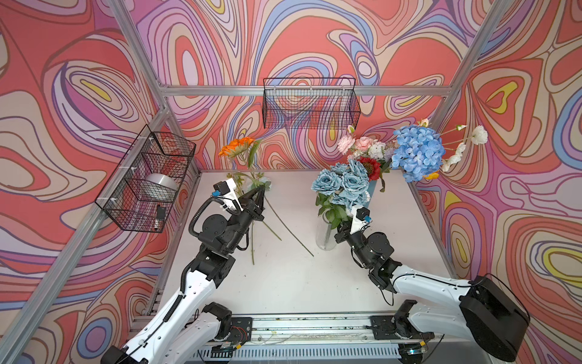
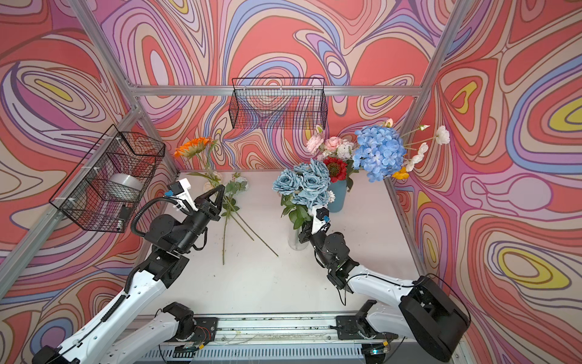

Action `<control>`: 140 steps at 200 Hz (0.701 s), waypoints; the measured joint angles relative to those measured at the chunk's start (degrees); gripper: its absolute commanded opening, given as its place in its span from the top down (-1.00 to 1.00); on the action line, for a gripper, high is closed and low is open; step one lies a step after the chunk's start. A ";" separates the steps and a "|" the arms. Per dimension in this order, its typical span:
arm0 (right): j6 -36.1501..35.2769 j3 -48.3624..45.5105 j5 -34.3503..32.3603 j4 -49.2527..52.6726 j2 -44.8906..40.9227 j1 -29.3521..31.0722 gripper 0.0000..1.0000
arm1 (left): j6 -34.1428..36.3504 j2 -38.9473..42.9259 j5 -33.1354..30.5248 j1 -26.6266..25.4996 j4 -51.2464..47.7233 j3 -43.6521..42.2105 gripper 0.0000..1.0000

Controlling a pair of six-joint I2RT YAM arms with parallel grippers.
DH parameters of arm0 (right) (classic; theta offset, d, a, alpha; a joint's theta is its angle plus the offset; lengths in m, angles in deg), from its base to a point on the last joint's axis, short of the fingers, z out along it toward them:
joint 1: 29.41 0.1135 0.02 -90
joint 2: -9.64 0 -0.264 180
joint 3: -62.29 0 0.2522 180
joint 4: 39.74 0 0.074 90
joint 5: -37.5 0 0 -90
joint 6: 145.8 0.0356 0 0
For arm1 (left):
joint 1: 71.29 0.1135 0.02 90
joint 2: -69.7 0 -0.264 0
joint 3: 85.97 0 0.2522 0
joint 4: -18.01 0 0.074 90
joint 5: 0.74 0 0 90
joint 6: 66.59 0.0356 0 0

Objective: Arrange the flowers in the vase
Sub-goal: 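Carry the orange flower toward the glass vase held by the right gripper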

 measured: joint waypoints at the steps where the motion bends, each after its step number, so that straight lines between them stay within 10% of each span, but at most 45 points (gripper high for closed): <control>1: 0.00 0.00 0.02 0.00 0.00 0.00 0.99 | 0.00 -0.09 -0.13 0.00 0.13 0.02 1.00; 140: 1.77 -1.20 0.98 0.11 -2.73 0.00 1.00 | -1.46 -14.36 -5.22 -0.85 23.89 4.92 1.00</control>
